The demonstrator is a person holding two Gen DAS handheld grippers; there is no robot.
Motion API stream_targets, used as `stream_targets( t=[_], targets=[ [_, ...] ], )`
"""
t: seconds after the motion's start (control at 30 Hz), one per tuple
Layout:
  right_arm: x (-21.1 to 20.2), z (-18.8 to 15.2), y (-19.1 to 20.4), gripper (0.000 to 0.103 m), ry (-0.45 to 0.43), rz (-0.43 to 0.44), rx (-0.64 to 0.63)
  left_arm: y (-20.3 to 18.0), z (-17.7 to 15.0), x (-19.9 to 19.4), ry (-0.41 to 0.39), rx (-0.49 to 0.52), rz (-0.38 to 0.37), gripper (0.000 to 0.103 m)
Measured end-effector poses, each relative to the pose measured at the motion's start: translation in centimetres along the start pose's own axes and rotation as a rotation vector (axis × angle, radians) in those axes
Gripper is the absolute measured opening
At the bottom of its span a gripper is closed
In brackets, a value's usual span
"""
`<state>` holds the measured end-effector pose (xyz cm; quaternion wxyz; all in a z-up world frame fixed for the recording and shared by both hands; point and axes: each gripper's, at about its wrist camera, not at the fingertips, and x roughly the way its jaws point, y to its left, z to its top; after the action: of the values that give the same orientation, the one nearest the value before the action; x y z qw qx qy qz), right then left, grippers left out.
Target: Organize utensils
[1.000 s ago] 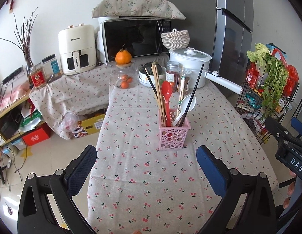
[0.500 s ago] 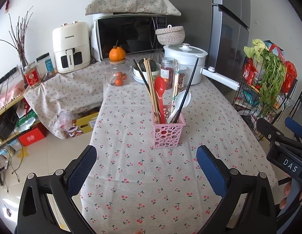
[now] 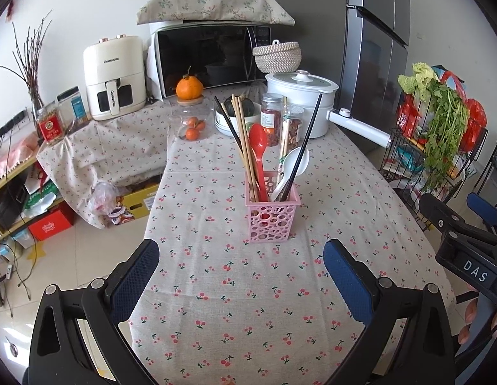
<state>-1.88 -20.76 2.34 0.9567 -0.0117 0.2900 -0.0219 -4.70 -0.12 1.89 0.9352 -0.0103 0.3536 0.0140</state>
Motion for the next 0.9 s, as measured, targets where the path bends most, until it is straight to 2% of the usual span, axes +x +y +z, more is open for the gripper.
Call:
stream_targets(
  t=[0.9],
  targets=[
    [0.17,-0.18,-0.10,0.103,0.008,0.003,0.001,-0.04,-0.18,0.09,0.005,0.003,-0.003,0.103]
  ],
)
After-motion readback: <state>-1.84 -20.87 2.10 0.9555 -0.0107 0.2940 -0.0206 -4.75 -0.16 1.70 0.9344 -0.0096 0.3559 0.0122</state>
